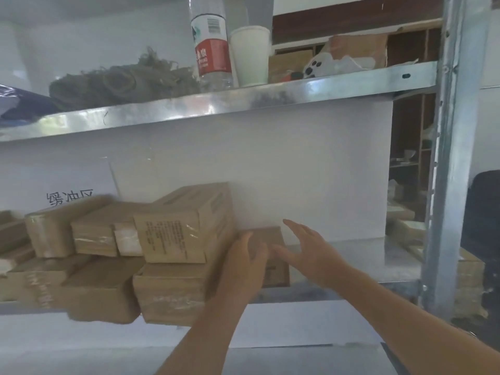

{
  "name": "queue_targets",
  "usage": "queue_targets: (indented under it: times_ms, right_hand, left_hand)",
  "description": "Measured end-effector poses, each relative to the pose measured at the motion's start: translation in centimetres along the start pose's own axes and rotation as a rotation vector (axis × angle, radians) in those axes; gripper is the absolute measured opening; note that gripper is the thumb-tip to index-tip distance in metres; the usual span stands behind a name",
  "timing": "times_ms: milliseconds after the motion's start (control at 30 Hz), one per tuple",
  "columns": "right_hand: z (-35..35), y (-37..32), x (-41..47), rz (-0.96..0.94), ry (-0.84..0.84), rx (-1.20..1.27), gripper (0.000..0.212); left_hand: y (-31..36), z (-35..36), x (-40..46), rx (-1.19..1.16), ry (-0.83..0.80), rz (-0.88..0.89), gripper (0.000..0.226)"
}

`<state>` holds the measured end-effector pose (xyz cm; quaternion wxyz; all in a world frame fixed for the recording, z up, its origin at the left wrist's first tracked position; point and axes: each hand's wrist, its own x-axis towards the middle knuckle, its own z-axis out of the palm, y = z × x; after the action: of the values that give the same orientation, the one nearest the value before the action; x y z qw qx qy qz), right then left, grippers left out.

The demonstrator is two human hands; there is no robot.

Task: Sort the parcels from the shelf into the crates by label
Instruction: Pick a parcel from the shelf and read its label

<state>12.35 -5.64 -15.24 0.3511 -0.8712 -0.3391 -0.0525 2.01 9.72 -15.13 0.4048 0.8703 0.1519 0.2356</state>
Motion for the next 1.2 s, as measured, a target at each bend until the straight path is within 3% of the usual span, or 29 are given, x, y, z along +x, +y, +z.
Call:
queue_targets:
  times_ms: [67,100,200,267,567,700,933,1200]
  right_hand:
    - [0.8,0.5,1.5,0.105,-0.077,0.060,0.105]
    - [1.2,0.7,2.0,0.156,-0.109,0.089,0.097]
    - [2.1,0.8,2.4,0.178,-0.103,0.083,0.041]
    - [2.2,1.1,2.5,0.178,-0.080,0.119,0.033]
    - [1.1,1.1,0.7,0.211,0.045,0.173,0.033]
    - [0.3,0.3,-1.5,0.209,0.157,0.136,0.050]
    - [-0.6,-2.8,-7.4,0.250,0.314,0.221,0.094]
    - [-2.4,-7.1,-15.7,0.256,0.407,0.210,0.090]
  left_hand:
    - [-0.4,0.9,1.1,0.013,-0.014,-0.089,0.066]
    - [-0.6,1.3,1.6,0.021,-0.013,-0.130,0.067]
    - [-1.0,2.2,2.6,0.055,-0.024,-0.210,0.066]
    - [-0.9,2.3,3.0,0.075,-0.051,-0.230,0.067]
    - [-1.1,2.7,2.0,-0.030,-0.073,-0.130,0.065]
    - [-0.5,1.5,0.7,-0.153,-0.075,-0.043,0.064]
    - [0.7,-1.3,-4.4,-0.351,-0.183,0.203,0.088]
    - [0.6,-3.6,-9.3,-0.441,-0.354,0.299,0.118]
